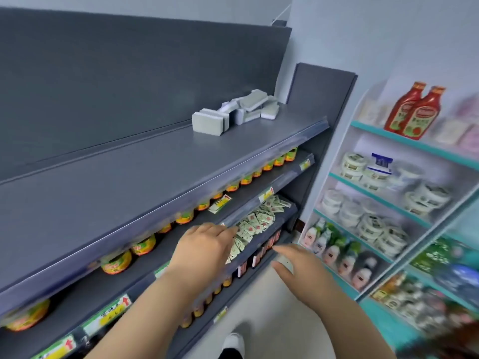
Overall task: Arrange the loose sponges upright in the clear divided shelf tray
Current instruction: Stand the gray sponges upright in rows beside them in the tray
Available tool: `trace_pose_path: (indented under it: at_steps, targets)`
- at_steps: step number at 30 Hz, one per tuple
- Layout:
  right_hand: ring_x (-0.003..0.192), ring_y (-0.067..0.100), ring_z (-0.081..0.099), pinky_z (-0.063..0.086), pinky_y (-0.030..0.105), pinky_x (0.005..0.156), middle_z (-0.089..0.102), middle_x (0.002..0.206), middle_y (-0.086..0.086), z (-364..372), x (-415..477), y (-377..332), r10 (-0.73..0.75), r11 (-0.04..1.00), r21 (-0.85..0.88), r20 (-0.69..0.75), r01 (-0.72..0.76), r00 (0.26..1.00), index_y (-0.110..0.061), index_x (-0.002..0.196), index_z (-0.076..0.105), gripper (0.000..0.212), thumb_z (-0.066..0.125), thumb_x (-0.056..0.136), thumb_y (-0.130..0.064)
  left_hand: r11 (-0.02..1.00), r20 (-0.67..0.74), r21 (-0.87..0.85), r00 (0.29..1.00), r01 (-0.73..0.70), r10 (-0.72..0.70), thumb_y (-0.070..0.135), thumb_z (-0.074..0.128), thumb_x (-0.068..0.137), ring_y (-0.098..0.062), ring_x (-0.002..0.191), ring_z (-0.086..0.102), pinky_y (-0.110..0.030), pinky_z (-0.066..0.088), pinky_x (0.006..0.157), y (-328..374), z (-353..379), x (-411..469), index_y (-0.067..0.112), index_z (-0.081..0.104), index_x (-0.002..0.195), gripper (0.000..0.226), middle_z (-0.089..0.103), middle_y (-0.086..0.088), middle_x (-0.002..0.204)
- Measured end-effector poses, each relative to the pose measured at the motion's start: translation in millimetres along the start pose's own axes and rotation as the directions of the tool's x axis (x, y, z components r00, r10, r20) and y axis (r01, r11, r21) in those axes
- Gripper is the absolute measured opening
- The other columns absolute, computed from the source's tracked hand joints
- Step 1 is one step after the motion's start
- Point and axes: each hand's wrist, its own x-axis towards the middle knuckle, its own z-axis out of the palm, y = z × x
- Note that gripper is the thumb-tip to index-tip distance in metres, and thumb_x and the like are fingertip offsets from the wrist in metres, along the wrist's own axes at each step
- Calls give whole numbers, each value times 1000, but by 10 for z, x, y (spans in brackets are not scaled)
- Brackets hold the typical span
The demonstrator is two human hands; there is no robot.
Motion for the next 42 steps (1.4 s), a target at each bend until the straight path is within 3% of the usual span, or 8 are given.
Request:
trace_pose_path:
  at_steps: [3, 6, 11, 24, 29, 35, 39, 42]
  targets:
    - [107, 5, 51, 40, 23, 94, 50, 130, -10, -245, 539, 84, -34, 999, 10, -47, 35, 998, -28, 130, 48, 40, 49, 92, -39, 1000, -47, 17, 999, 0, 1, 32, 36, 84, -20, 78, 68, -32, 54, 65, -146, 176, 575, 21, 73, 98, 40, 71, 7, 86]
    - [115, 8, 49, 40, 27, 98, 49, 132, -8, -529, 1095, 196, -59, 998, -25, -92, 56, 994, -28, 130, 49, 40, 50, 92, -39, 1000, -53, -2, 999, -5, 5, 32, 36, 85, -20, 77, 68, -31, 53, 65, -304, 361, 1214, 21, 72, 99, 41, 71, 7, 86]
    - [119, 9, 47, 39, 26, 98, 48, 134, -9, -1060, 1918, 449, -29, 997, -75, -166, 16, 986, -29, 132, 47, 41, 49, 92, -38, 997, -72, -20, 995, -69, 68, 26, 58, 80, -19, 69, 68, -28, 53, 58, -589, 628, 2229, 24, 71, 94, 19, 70, 8, 80]
    - [125, 7, 41, 35, 23, 103, 48, 134, -9, -1621, 3947, 1157, -154, 988, 3, -174, 157, 973, -27, 131, 48, 40, 50, 92, -37, 998, -21, 28, 998, -64, 64, 16, 65, 84, -29, 85, 66, -40, 57, 63, -919, 1192, 4224, 13, 67, 111, 28, 70, -4, 96]
    - [124, 8, 41, 34, 24, 102, 45, 136, -8, -1941, 4820, 1351, -255, 967, -6, -77, 256, 964, -26, 131, 47, 39, 48, 94, -37, 993, -7, 61, 995, 100, -99, 8, 63, 82, -30, 97, 62, -42, 55, 67, -1015, 1405, 4947, 11, 65, 112, 30, 65, -6, 108]
    - [124, 9, 40, 36, 26, 101, 44, 136, -9, -2211, 5782, 1549, -359, 933, 2, -2, 359, 933, -23, 130, 49, 37, 46, 94, -33, 882, 78, 276, 906, 381, -416, 5, 46, 86, -23, 126, 37, -34, 48, 85, -1215, 1658, 5670, 18, 32, 138, 55, 34, 0, 141]
    - [126, 9, 36, 36, 24, 99, 43, 136, -8, -2156, 6255, 1577, -420, 907, -13, 23, 420, 907, -21, 129, 50, 37, 46, 94, -33, 791, 70, 323, 821, 519, -567, 30, 40, 97, -27, 136, 25, -35, 37, 99, -1262, 1827, 5833, 26, 14, 147, 57, 21, -7, 151]
    - [126, 13, 37, 37, 30, 99, 36, 141, -7, -2072, 6506, 1559, -414, 909, -27, 60, 416, 908, -20, 128, 51, 39, 46, 94, -38, 763, 57, 274, 782, 585, -620, 28, 45, 94, -27, 131, 31, -36, 36, 99, -1315, 1950, 5828, 28, 15, 146, 60, 28, -5, 147]
